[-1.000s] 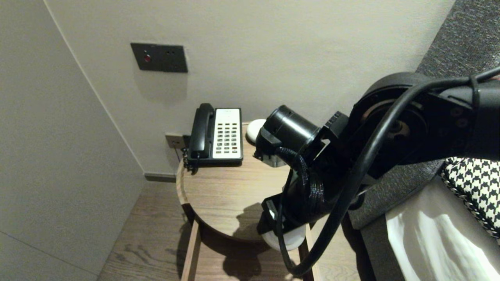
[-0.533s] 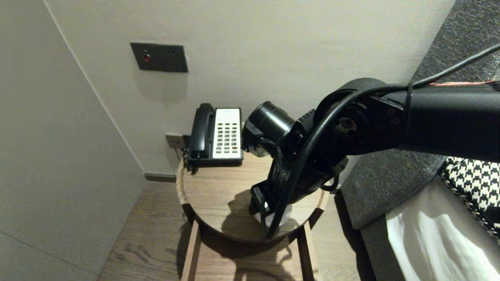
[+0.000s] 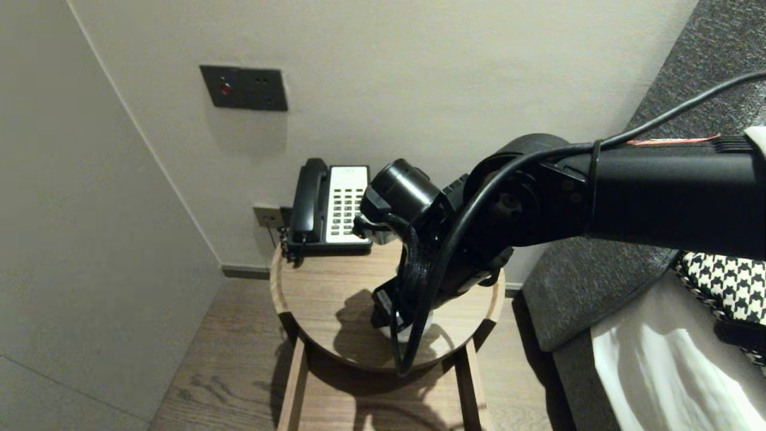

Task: Take the remote control out of the drawer one by one and place them on the table

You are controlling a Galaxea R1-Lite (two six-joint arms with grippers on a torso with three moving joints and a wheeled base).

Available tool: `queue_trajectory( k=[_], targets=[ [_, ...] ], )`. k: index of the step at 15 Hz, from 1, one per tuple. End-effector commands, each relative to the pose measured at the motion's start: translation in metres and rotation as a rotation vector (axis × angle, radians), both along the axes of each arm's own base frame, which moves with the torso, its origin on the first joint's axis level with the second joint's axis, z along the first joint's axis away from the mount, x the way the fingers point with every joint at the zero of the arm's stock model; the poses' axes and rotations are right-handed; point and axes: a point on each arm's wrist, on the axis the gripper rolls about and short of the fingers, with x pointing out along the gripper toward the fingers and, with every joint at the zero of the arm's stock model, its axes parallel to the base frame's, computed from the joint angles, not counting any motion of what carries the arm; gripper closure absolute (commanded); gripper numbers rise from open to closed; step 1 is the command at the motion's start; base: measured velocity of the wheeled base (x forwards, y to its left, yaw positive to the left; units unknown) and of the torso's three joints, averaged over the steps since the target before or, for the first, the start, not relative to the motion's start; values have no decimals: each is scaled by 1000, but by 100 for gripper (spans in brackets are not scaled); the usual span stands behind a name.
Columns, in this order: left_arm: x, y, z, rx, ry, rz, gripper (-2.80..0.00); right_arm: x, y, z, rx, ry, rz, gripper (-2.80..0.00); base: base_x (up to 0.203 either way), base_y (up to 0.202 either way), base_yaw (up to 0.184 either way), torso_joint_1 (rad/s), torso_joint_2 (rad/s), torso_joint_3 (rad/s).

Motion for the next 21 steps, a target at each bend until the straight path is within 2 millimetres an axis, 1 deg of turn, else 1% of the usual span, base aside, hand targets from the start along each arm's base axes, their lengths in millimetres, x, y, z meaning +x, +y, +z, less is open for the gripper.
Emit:
queue_trajectory(
  k=[1,3,4,6,8,9,11,14,17,21],
  targets=[
    [0,0,0,-1,2,0,0,-1,-1,0,-15,2,12,0,0,0,0,0,0,0],
    [0,0,0,-1,0,1,0,-2,-5,4,-10,-3,8,0,0,0,0,0,0,0],
    [0,0,0,-1,-1,2,0,0,-11,10,-1,-12,-12,0,0,0,0,0,0,0],
    [0,0,0,-1,0,1,0,7,-26,17,17,-26,-102,0,0,0,0,0,0,0],
    [0,0,0,-1,-1,1,0,17,-40,20,52,-20,-213,0,0,0,0,0,0,0],
    [0,0,0,-1,0,0,0,24,-48,20,89,0,-304,0,0,0,0,0,0,0],
    [0,0,0,-1,-1,0,0,33,-58,19,158,37,-454,0,0,0,0,0,0,0],
    [0,0,0,-1,-1,1,0,47,-70,14,236,89,-628,0,0,0,0,0,0,0],
    [0,0,0,-1,1,0,0,56,-82,11,270,117,-704,0,0,0,0,0,0,0],
    [0,0,0,-1,1,0,0,73,-105,8,383,233,-805,0,0,0,0,0,0,0]
  ],
)
